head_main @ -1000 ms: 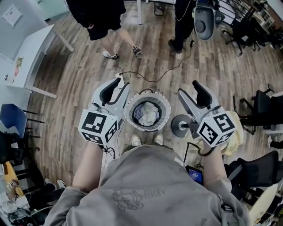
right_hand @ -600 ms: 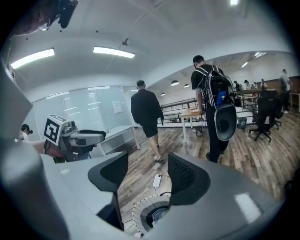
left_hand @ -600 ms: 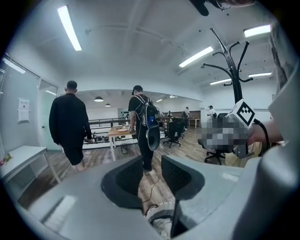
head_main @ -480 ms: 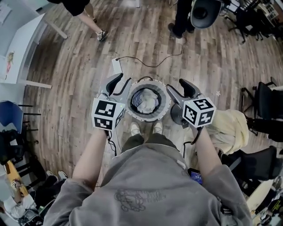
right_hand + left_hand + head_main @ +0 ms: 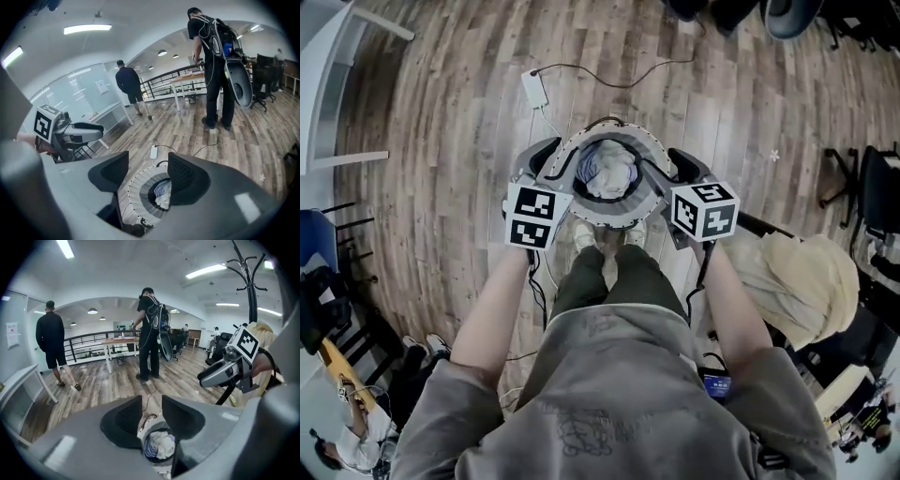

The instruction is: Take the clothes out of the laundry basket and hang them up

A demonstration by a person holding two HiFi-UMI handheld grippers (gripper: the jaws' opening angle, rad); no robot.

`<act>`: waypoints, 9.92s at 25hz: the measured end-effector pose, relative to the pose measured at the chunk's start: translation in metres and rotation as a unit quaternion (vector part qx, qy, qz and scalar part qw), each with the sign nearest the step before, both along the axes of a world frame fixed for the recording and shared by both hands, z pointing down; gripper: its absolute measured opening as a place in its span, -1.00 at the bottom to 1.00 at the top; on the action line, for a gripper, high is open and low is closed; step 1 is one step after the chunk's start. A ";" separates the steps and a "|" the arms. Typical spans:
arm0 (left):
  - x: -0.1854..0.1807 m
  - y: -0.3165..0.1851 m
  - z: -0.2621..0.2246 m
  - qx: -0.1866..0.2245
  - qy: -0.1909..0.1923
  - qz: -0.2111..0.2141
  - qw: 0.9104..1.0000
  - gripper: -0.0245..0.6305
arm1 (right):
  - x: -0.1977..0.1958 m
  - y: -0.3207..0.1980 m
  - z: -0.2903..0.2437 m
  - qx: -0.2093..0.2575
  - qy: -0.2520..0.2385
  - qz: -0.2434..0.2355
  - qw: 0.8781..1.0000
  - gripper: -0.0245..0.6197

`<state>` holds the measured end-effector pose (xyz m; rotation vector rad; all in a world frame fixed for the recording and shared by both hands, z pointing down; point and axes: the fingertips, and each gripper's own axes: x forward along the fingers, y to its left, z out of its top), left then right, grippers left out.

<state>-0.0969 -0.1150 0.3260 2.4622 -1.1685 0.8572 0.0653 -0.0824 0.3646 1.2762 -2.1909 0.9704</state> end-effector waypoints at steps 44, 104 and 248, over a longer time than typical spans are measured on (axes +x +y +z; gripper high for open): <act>-0.011 0.027 0.628 -0.258 -0.111 -0.063 0.957 -0.49 | -0.029 0.045 0.596 -0.213 0.086 -0.031 0.973 -0.04; 0.049 0.000 0.173 -0.018 -0.059 0.078 0.995 -0.85 | 0.015 0.049 0.117 -0.064 0.002 0.177 0.982 -0.76; 0.303 0.087 -0.353 0.138 0.178 0.386 0.894 -0.25 | 0.195 0.197 -0.426 0.378 0.078 0.298 0.873 -0.40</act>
